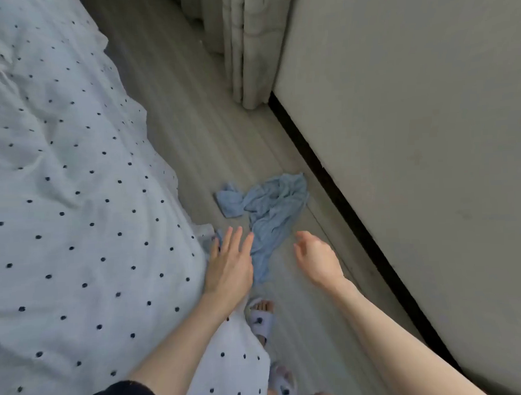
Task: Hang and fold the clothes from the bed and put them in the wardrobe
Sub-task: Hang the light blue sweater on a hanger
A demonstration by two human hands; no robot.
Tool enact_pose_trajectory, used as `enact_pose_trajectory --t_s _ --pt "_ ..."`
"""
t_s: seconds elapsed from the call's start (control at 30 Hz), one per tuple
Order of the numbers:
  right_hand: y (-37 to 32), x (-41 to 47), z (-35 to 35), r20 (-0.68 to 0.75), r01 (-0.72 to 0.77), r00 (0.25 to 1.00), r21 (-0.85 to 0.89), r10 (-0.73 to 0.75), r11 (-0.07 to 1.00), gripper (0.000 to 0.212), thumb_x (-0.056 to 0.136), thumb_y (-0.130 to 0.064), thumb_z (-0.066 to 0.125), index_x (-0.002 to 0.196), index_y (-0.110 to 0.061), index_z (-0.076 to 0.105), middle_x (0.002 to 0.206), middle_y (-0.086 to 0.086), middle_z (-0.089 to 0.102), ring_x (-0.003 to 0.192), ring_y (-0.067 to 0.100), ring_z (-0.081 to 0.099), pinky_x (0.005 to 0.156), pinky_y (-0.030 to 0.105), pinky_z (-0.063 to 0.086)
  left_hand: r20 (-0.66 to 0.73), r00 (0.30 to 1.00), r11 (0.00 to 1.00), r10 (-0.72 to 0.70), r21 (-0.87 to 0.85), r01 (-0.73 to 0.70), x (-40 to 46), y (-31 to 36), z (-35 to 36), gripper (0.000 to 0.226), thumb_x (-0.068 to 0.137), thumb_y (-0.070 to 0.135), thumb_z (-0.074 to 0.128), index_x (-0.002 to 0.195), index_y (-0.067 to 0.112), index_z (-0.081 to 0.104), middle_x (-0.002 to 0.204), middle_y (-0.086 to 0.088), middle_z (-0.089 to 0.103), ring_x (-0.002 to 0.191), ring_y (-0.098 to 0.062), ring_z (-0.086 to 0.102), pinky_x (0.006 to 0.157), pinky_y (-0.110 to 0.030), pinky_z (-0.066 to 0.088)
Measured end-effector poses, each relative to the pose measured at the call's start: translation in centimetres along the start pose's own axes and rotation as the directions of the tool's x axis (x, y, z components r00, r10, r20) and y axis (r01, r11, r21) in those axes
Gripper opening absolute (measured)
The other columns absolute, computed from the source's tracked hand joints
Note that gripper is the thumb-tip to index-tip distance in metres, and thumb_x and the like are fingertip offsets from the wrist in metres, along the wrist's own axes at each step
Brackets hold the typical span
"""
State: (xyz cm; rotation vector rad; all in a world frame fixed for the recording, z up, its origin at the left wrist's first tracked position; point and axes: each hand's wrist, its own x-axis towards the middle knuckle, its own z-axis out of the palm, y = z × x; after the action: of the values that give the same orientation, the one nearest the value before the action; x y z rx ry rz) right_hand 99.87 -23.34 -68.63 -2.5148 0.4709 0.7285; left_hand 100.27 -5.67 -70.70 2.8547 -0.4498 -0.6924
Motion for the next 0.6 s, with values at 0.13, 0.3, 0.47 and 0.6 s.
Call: enact_pose_trajectory --t_s 0.13,0.3,0.47,0.6 --pt "3.7 9.7 5.5 0.123 -0.014 0.992 -0.044 0.019 0.999 0.038 0.097 -0.022 0.041 0.134 -0.017 0.046 0.127 0.011 0.058 0.115 0.030 0.054 0.083 0.033 0.043 0.165 0.986 1.000 -0.030 -0.004 0.031 8.0 -0.7 8.0 0.058 0.099 0.019 0.034 0.150 0.014 0.007 0.158 -0.008 0.004 0.146 -0.024 0.000 0.117 -0.042 0.010" --pt "10.4 23.0 16.5 0.249 -0.002 0.968 -0.094 0.026 0.996 0.036 0.099 -0.027 0.042 0.130 -0.010 0.049 0.129 0.014 0.056 0.117 0.033 0.052 0.090 0.036 0.042 0.327 0.940 0.995 -0.094 -0.002 0.100 18.2 -1.9 22.5 0.065 0.096 0.013 0.040 0.150 0.012 0.005 0.158 -0.009 0.001 0.145 -0.024 0.001 0.117 -0.043 0.010" --pt "15.1 30.7 25.2 0.174 -0.183 0.972 0.154 0.156 0.971 0.059 0.098 -0.042 0.040 0.143 -0.004 0.031 0.138 0.019 0.047 0.125 0.033 0.047 0.100 0.038 0.038 0.333 0.934 0.976 -0.131 -0.120 0.180 24.4 -2.4 33.1 0.065 0.098 0.023 0.041 0.150 0.013 0.004 0.158 -0.008 0.005 0.144 -0.021 0.008 0.116 -0.040 0.013" --pt "17.2 34.8 29.2 0.240 -0.371 0.928 0.494 0.286 0.786 0.052 0.095 -0.040 0.048 0.136 -0.006 0.045 0.128 0.014 0.057 0.116 0.030 0.055 0.101 0.040 0.042 0.287 0.933 0.956 -0.219 -0.129 0.264 27.7 -3.0 38.9 0.050 0.096 0.024 0.046 0.142 0.016 0.030 0.137 -0.005 0.048 0.125 -0.023 0.045 0.102 -0.035 0.029"
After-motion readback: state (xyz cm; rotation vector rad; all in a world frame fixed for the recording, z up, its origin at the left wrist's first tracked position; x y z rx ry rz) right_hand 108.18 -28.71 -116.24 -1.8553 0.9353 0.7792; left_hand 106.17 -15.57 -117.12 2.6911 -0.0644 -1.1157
